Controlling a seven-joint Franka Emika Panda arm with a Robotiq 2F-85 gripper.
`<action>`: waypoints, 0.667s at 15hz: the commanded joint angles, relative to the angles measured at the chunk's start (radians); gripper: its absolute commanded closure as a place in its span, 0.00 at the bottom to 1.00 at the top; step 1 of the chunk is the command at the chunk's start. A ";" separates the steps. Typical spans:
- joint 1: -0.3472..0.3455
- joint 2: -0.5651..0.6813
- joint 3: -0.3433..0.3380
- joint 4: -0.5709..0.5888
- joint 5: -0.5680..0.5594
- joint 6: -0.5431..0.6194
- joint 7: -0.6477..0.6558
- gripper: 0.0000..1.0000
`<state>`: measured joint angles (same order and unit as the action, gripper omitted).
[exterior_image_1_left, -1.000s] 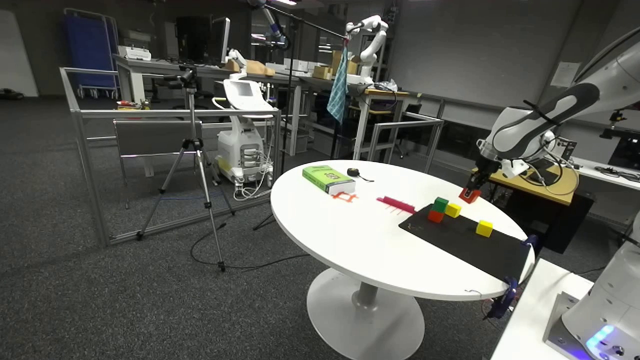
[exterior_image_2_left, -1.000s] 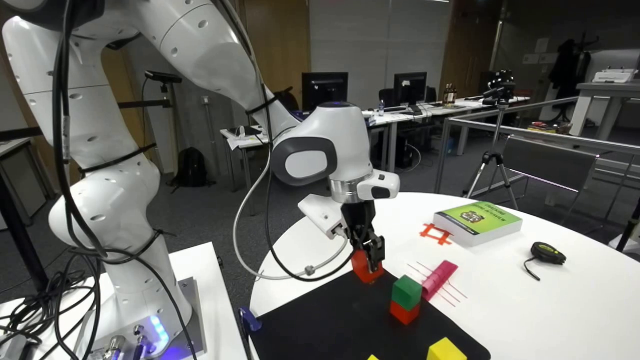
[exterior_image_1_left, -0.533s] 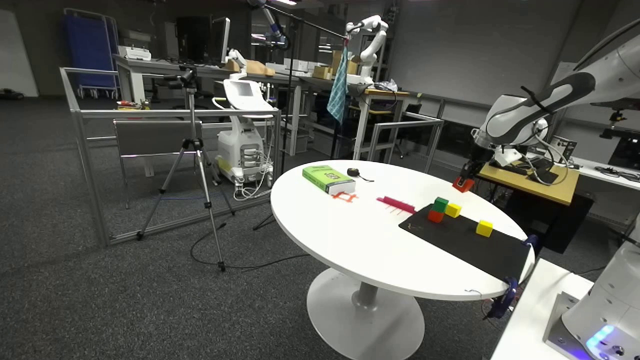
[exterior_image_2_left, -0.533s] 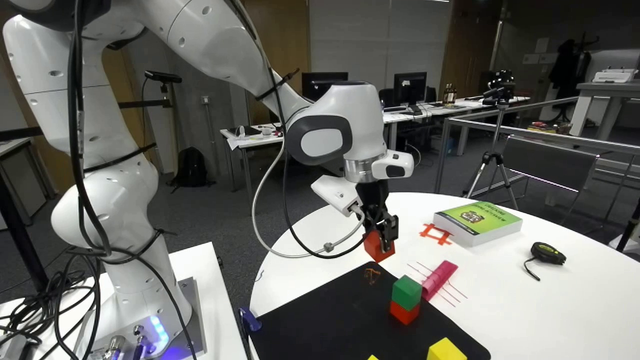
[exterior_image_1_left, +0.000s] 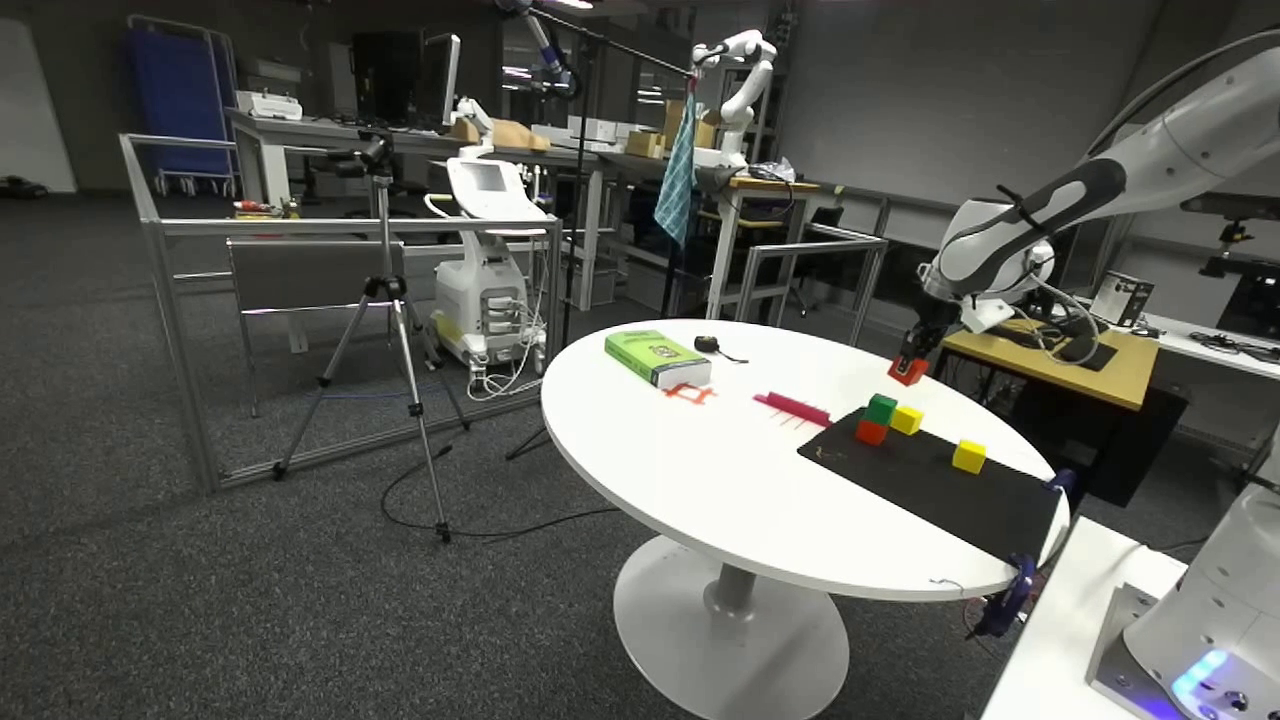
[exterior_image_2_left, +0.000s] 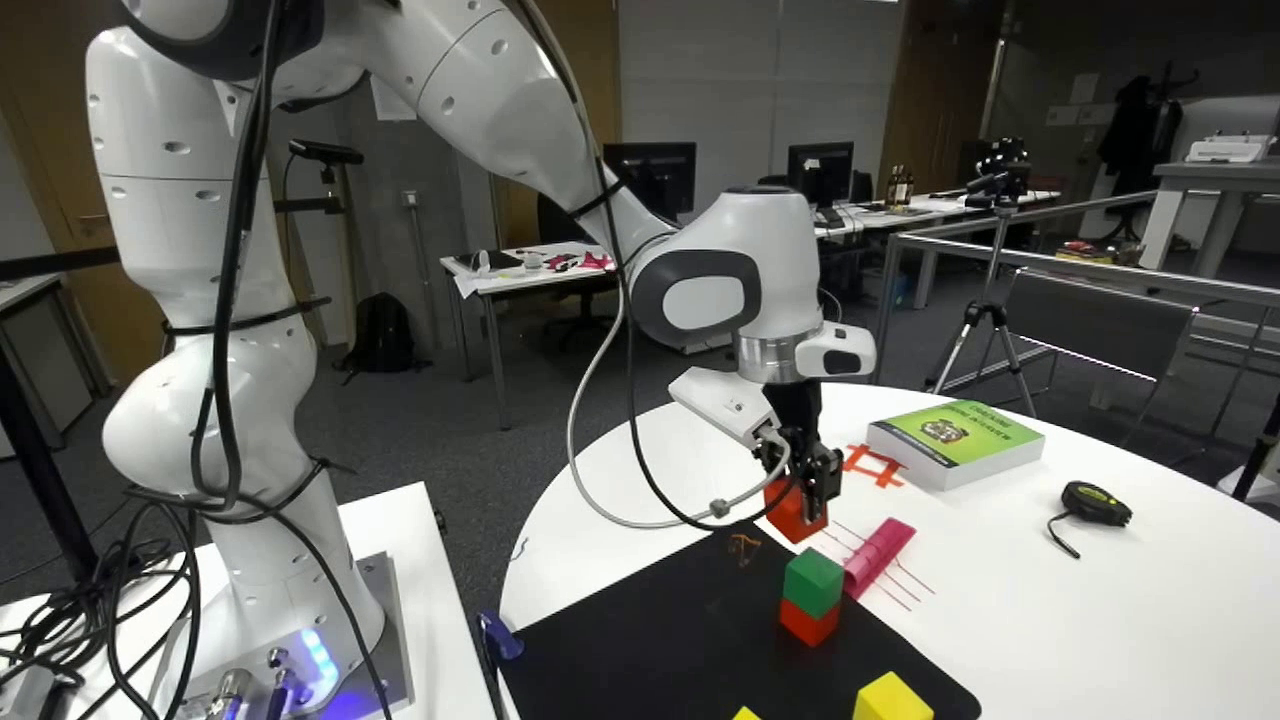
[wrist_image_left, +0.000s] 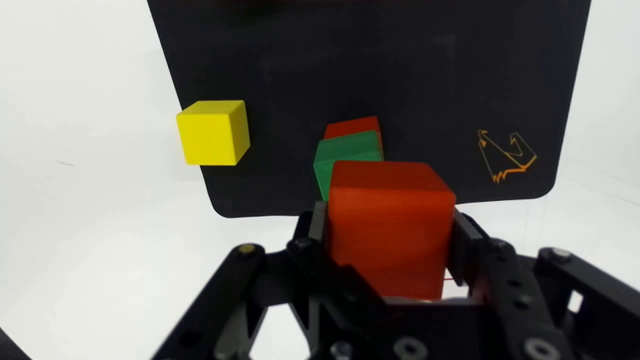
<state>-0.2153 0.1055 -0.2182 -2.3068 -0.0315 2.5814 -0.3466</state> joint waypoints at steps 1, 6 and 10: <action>-0.020 0.059 0.015 0.071 0.033 -0.034 -0.026 0.69; -0.036 0.080 0.022 0.096 0.036 -0.034 -0.047 0.69; -0.045 0.087 0.016 0.108 0.018 -0.045 -0.062 0.69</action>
<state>-0.2355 0.1788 -0.2116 -2.2387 -0.0160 2.5803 -0.3676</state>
